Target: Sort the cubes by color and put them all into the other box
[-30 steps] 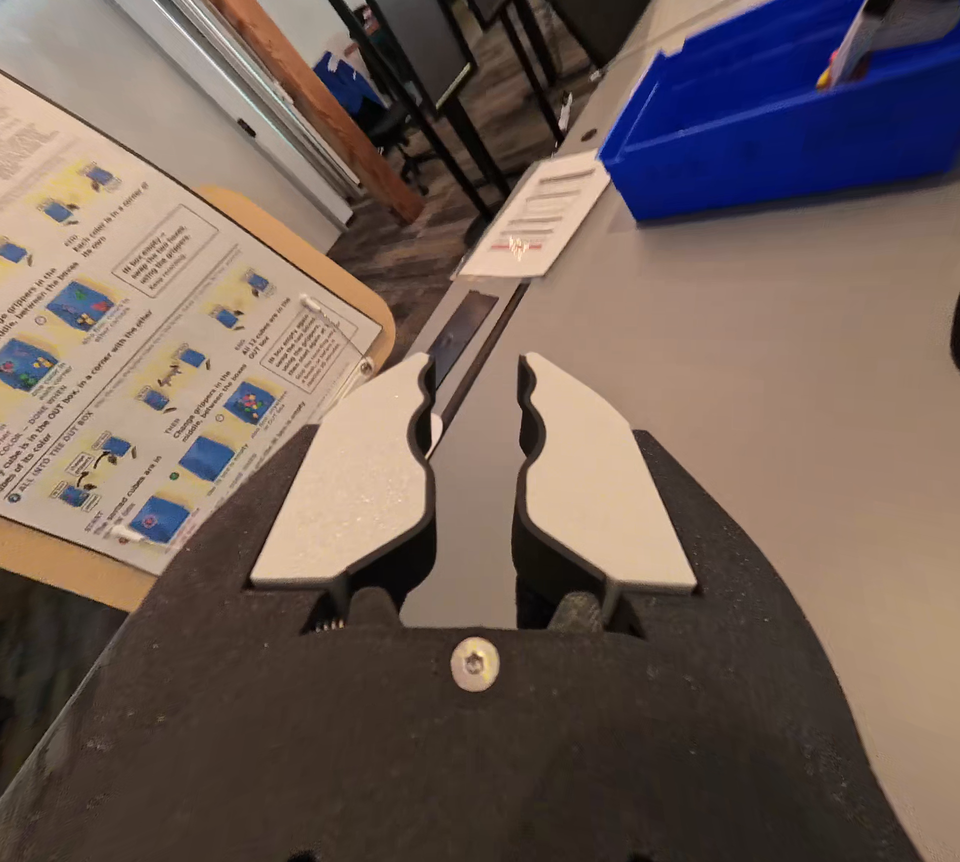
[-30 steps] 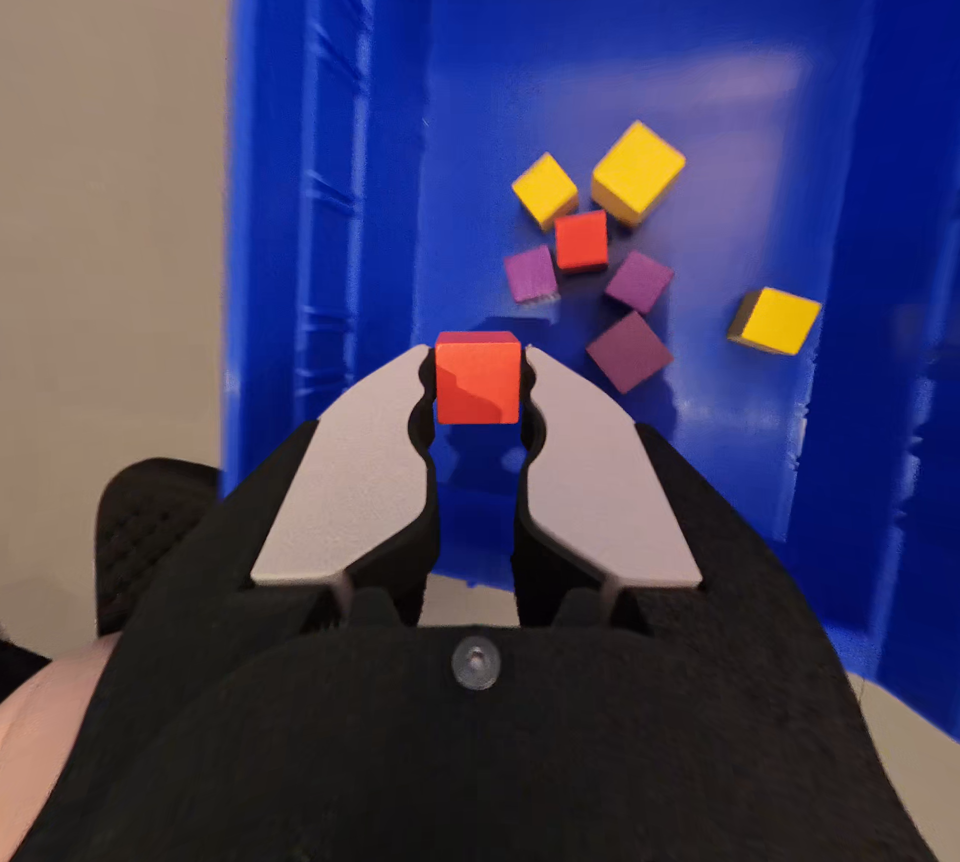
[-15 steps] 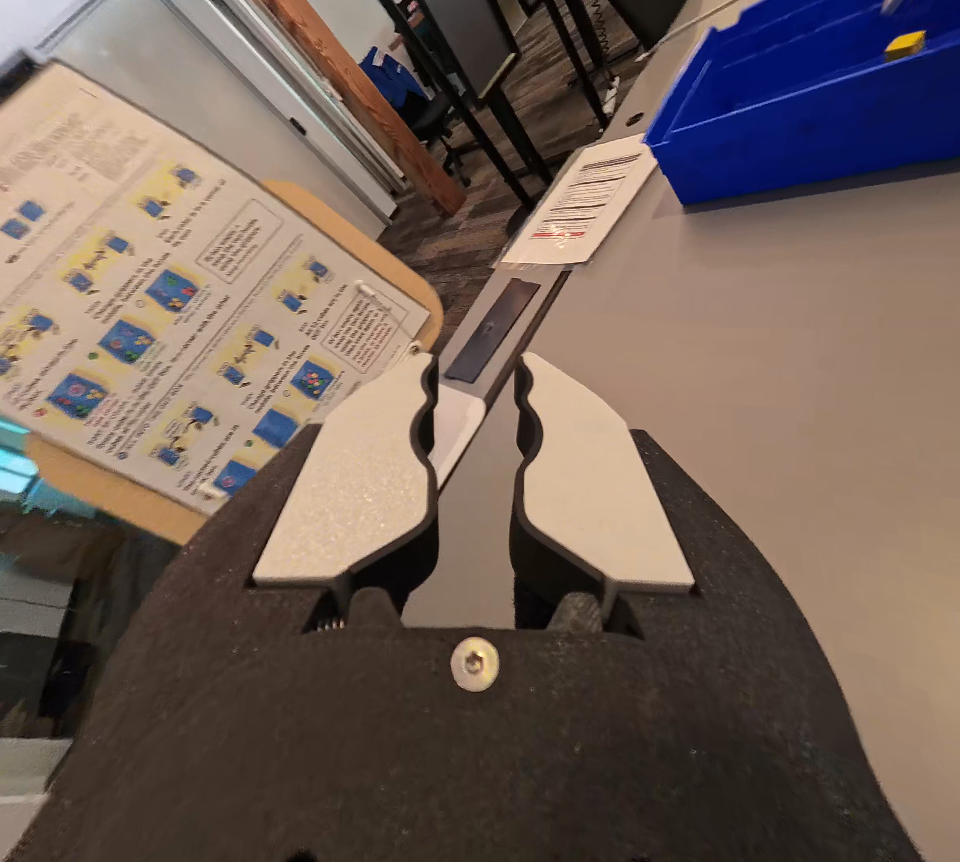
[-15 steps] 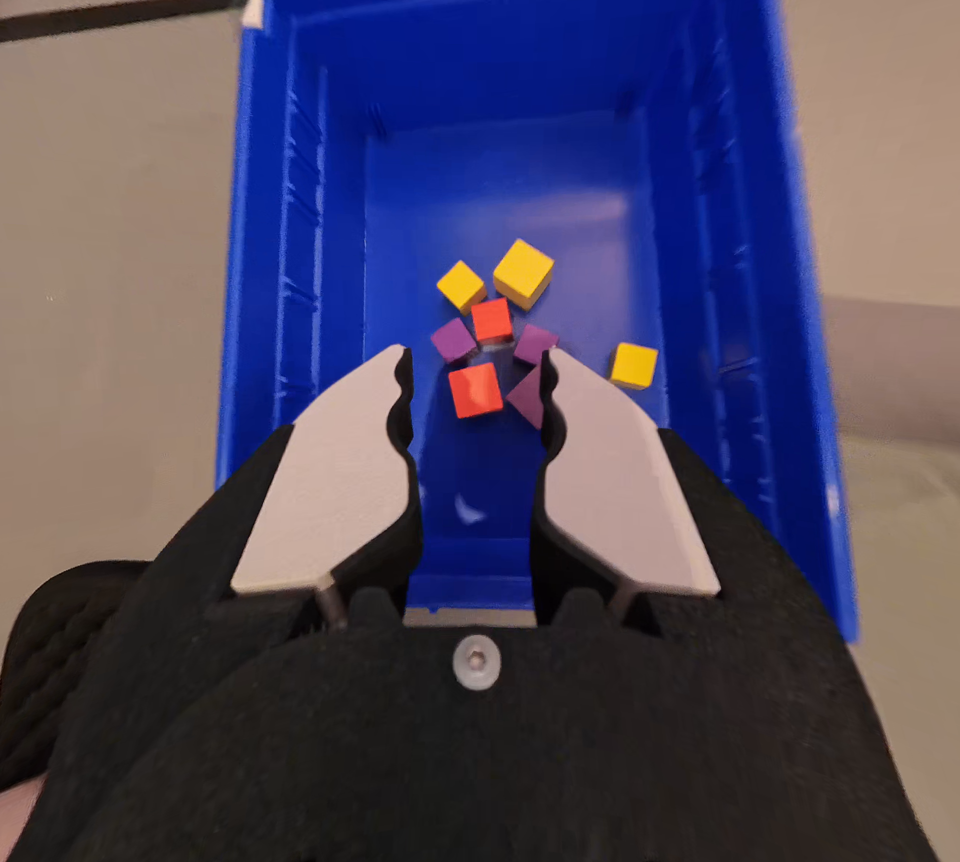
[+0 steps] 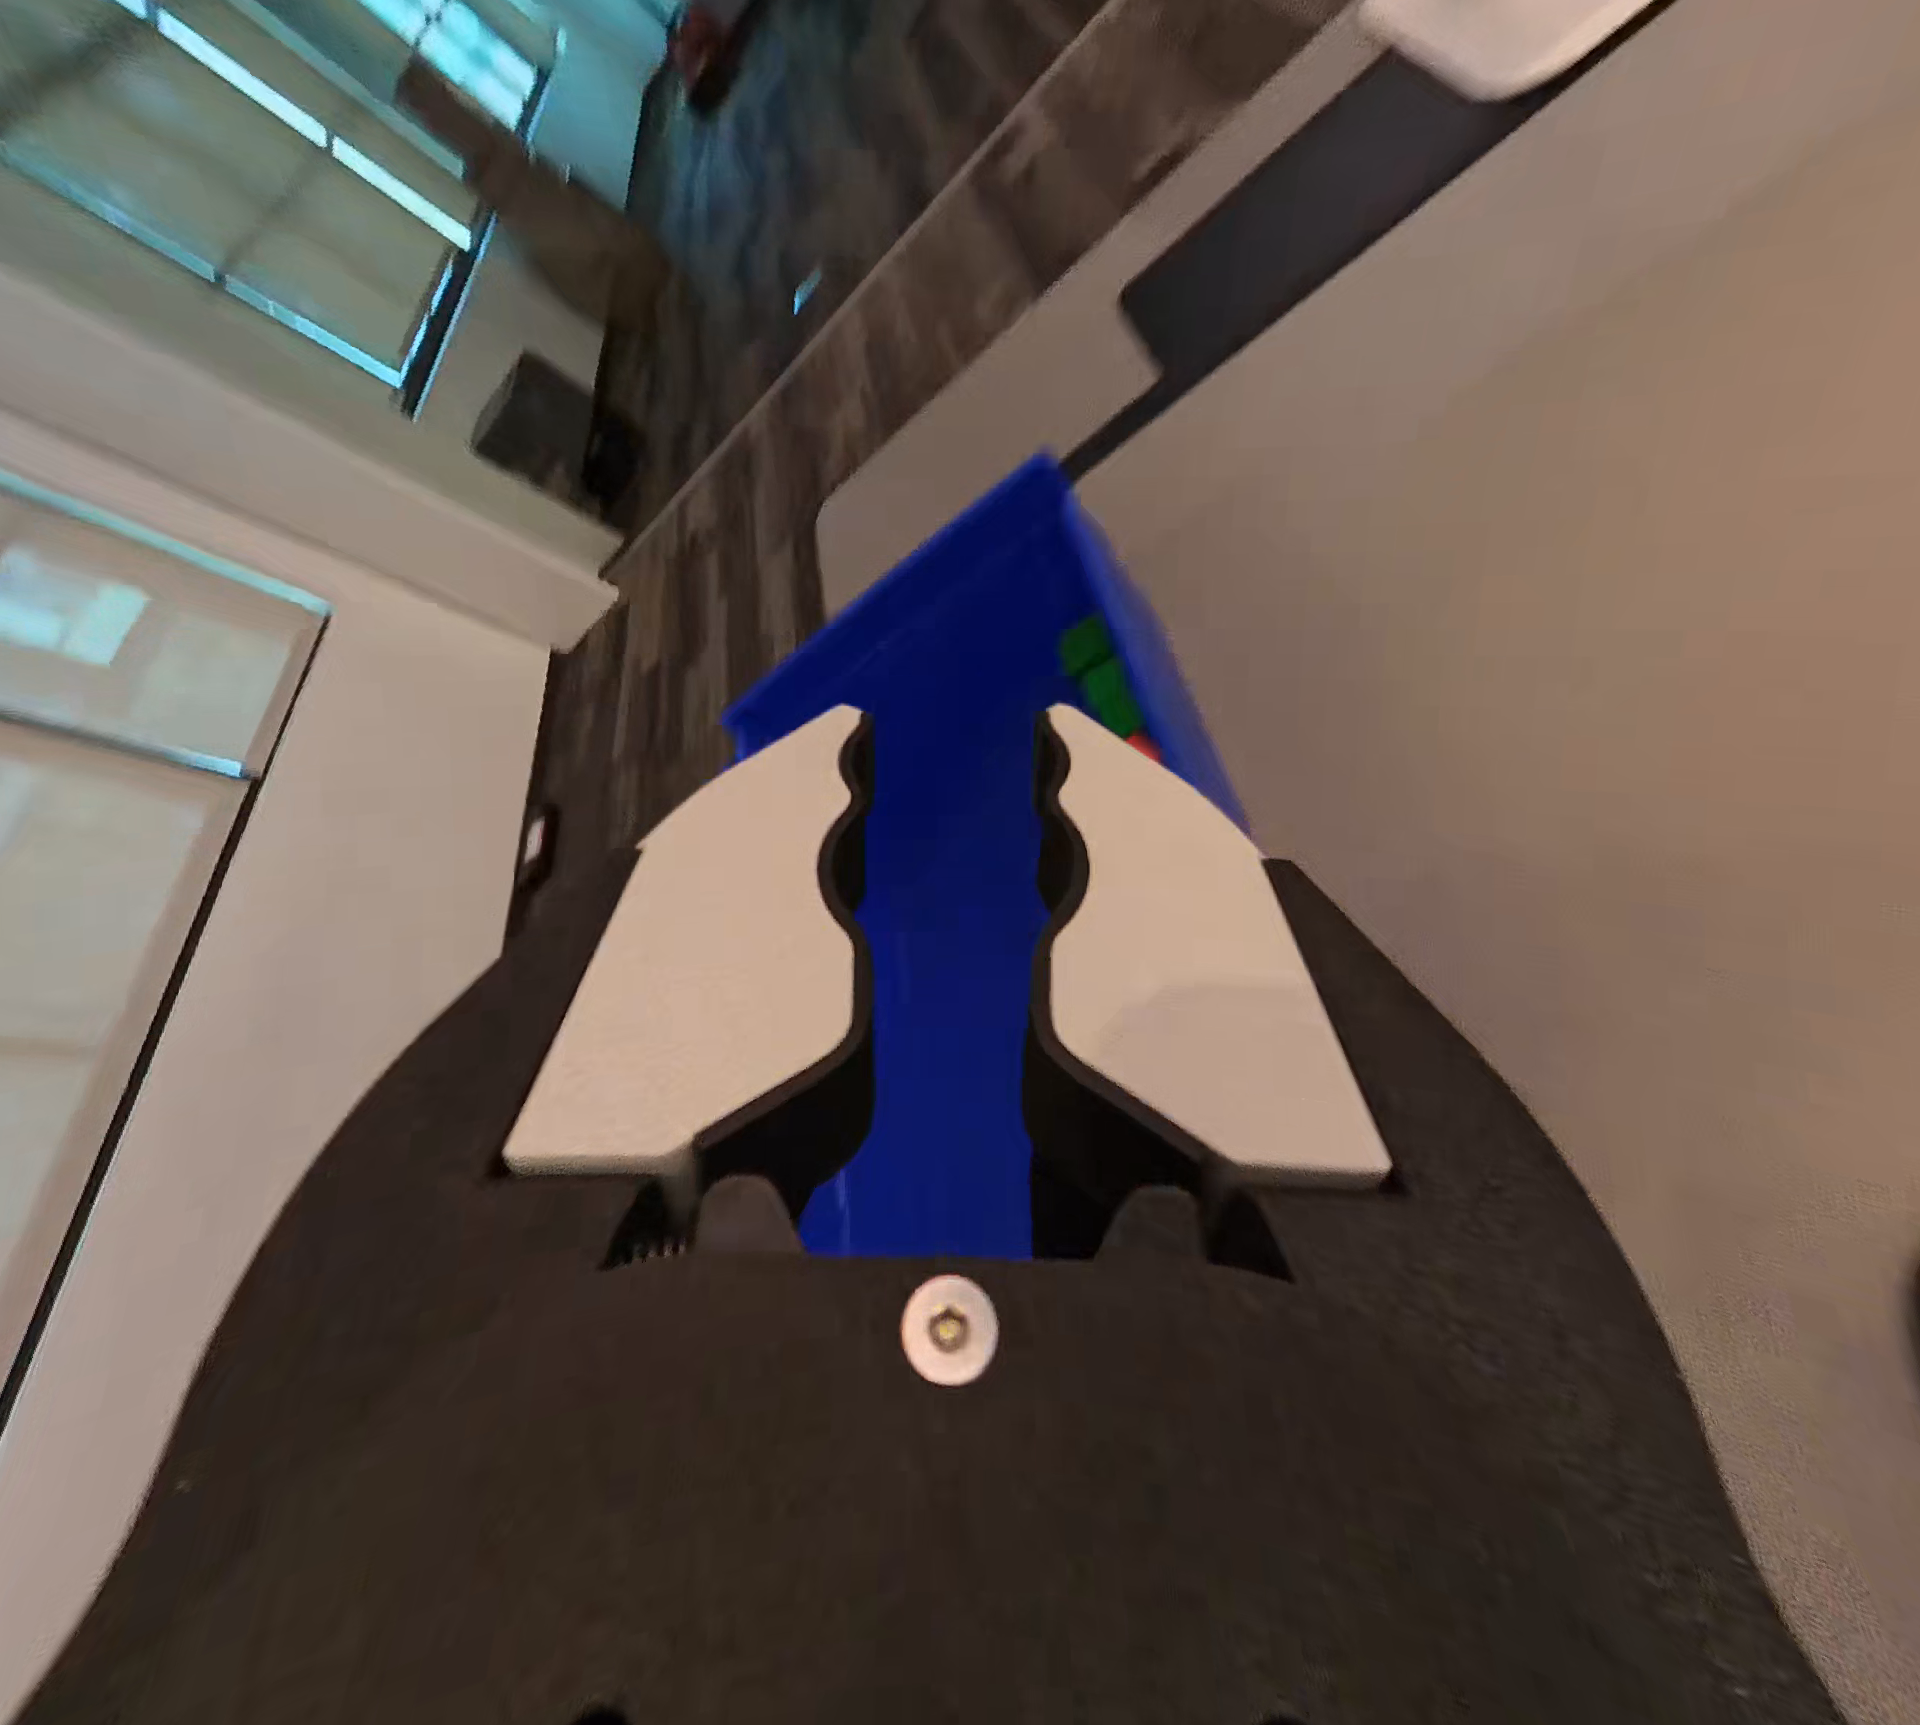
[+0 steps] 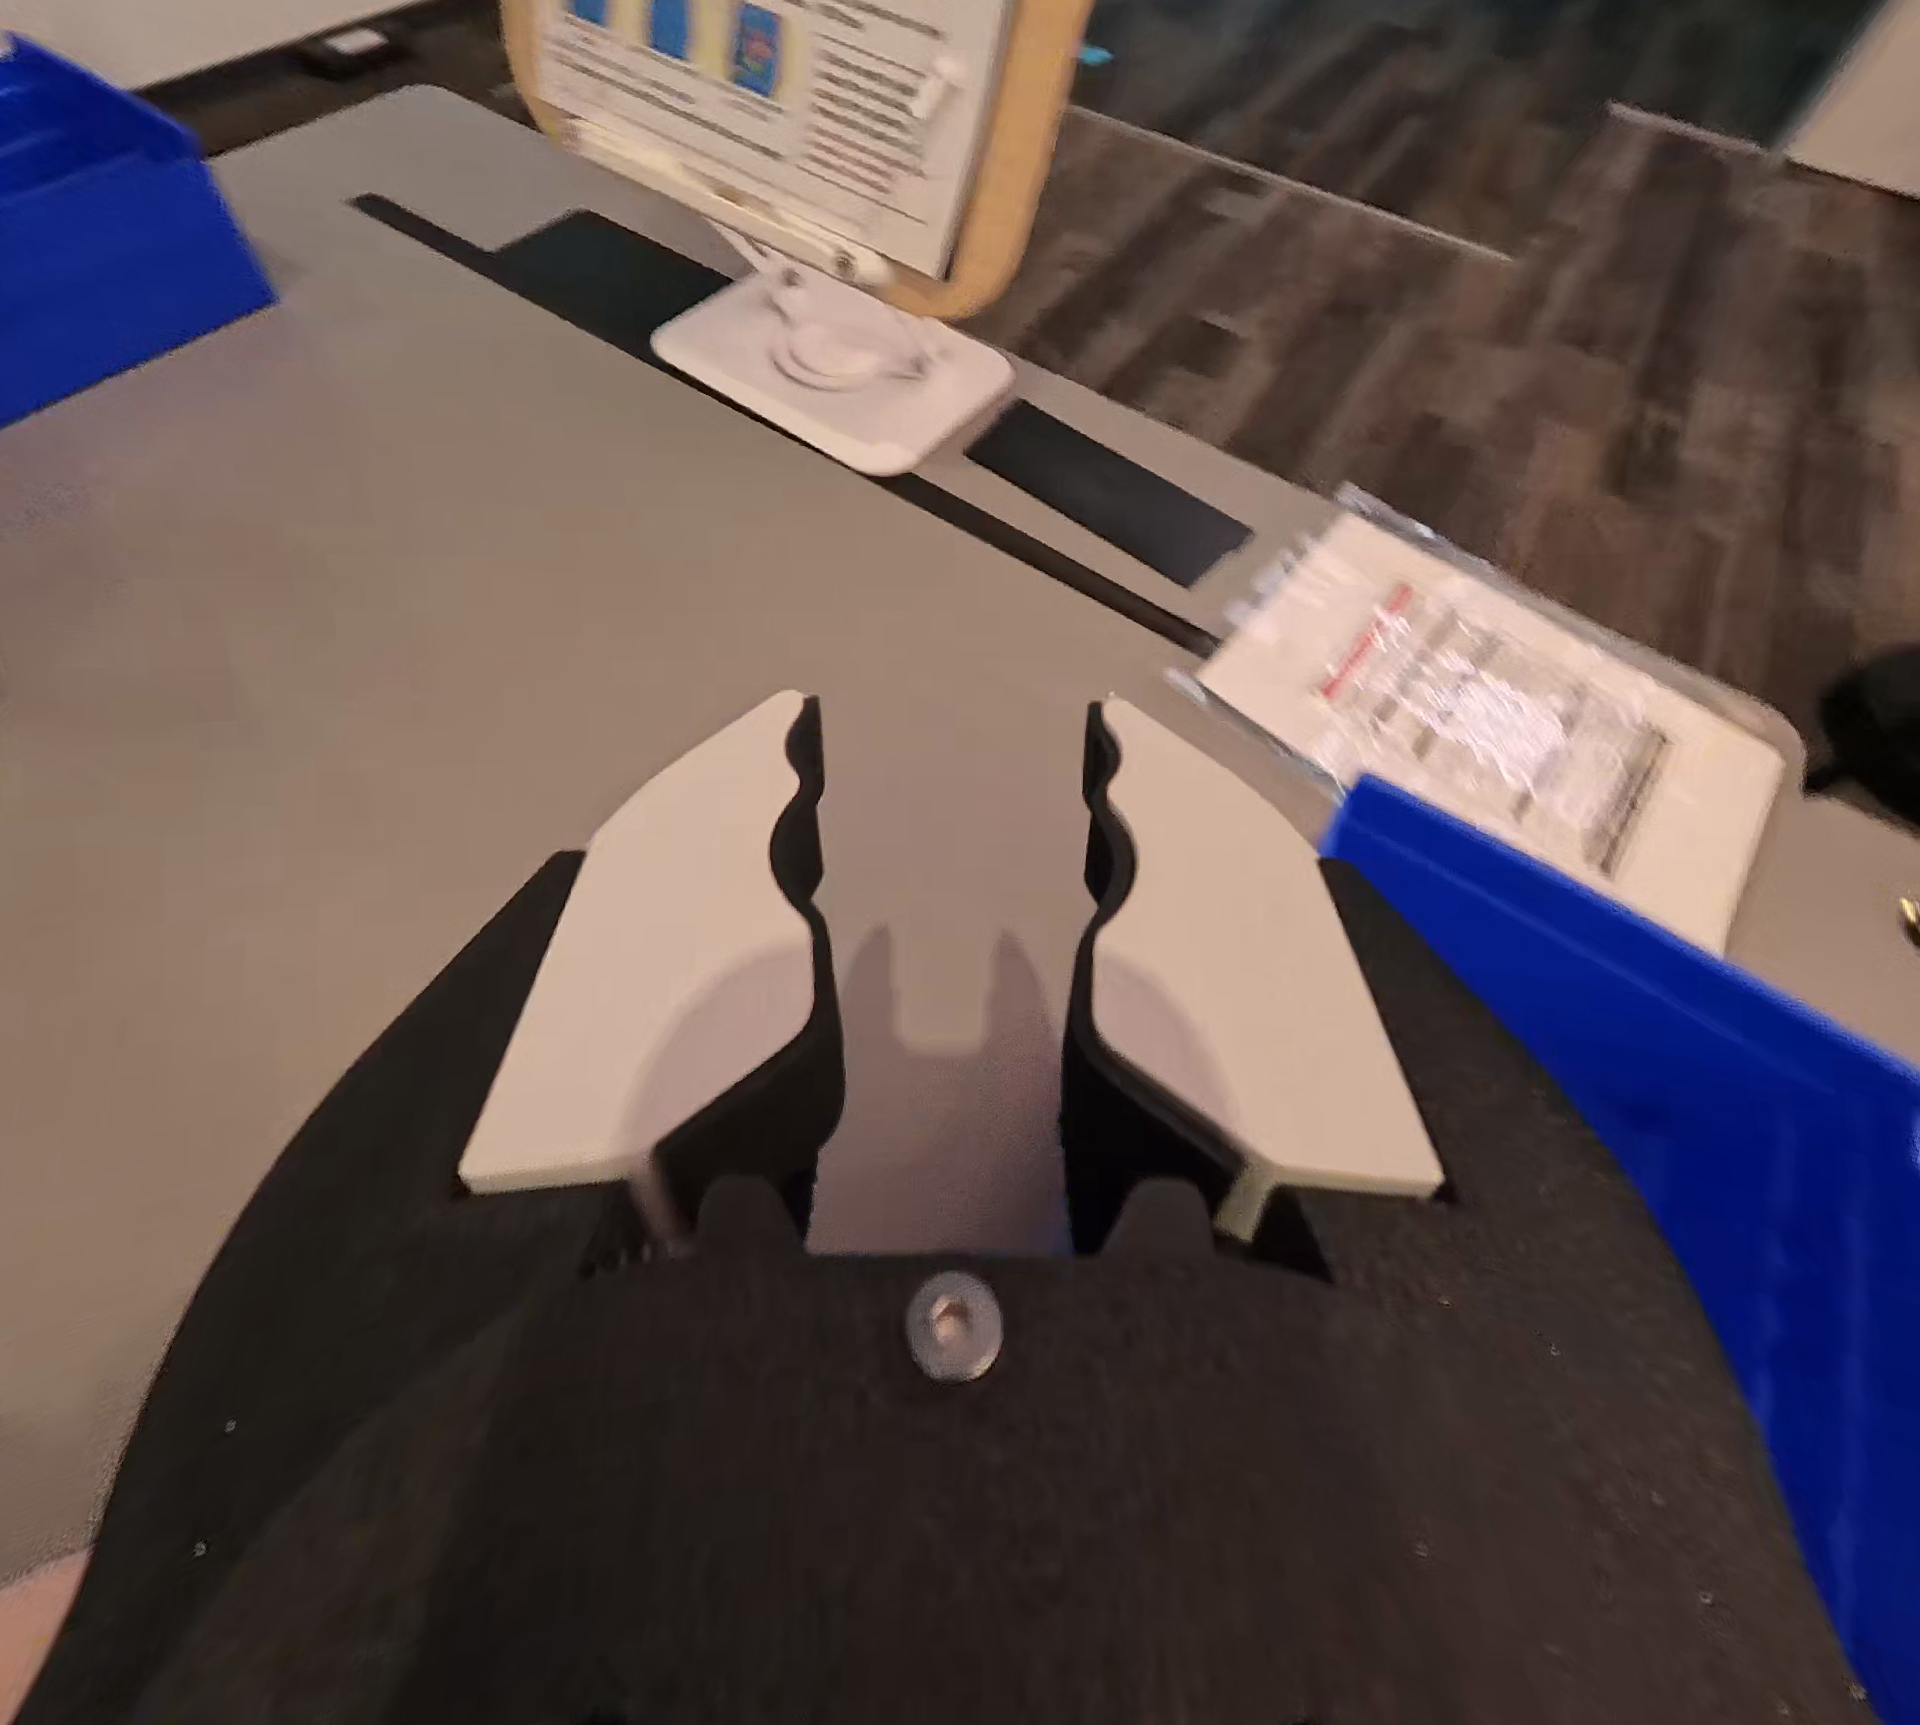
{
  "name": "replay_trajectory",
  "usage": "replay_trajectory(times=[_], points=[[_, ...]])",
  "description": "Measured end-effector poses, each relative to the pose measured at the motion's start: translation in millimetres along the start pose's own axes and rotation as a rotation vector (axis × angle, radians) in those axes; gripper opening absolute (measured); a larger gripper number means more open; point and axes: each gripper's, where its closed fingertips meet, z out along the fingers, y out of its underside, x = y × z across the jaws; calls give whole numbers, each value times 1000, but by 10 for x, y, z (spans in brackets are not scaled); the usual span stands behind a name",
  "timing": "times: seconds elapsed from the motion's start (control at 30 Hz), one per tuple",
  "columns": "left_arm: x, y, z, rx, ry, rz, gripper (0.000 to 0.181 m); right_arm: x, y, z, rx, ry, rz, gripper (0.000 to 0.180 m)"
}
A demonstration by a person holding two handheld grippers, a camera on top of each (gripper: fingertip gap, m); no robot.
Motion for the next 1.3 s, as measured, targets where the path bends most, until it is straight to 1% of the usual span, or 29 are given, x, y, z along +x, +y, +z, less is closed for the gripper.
replay_trajectory(times=[0.1, 0.13, 0.2, 0.27, 0.33, 0.43, 0.6, 0.73, 0.9, 1.0, 1.07, 1.13, 1.2, 1.3], points=[[-198, 492, 185, -85, 27, -20, 32, -368, -366, 166, 95, -136, -51, 49], [-206, 610, 253, -99, 56, 0, 33, -520, -492, 207, 139, -196, -65, 49], [-111, 784, 375, -87, 159, 98, 37, -840, -656, 274, 195, -326, -86, 49], [52, 906, 456, -34, 272, 189, 46, -1067, -689, 374, 177, -394, -101, 49], [209, 1007, 514, -1, 384, 189, 42, -1169, -613, 522, 98, -372, -140, 50], [345, 1079, 588, 36, 506, 139, 40, -1312, -498, 683, 0, -358, -214, 52], [512, 1167, 714, 31, 671, 158, 42, -1567, -466, 800, -32, -430, -239, 52], [542, 1205, 993, -30, 666, 243, 45, -1641, -409, 888, -68, -442, -253, 52], [614, 1175, 1394, -107, 687, 233, 48, -1666, -346, 974, -100, -449, -250, 53], [763, 1148, 1466, -127, 776, 200, 49, -1641, -279, 1002, -132, -441, -255, 53], [835, 1139, 1501, -145, 800, 209, 49, -1624, -235, 1002, -146, -441, -260, 53], [849, 1096, 1557, -150, 784, 208, 44, -1601, -210, 996, -153, -439, -264, 53], [883, 1100, 1567, -181, 800, 192, 24, -1584, -196, 982, -152, -445, -268, 53], [864, 1107, 1586, -206, 792, 174, 23, -1554, -178, 947, -146, -457, -269, 53]])
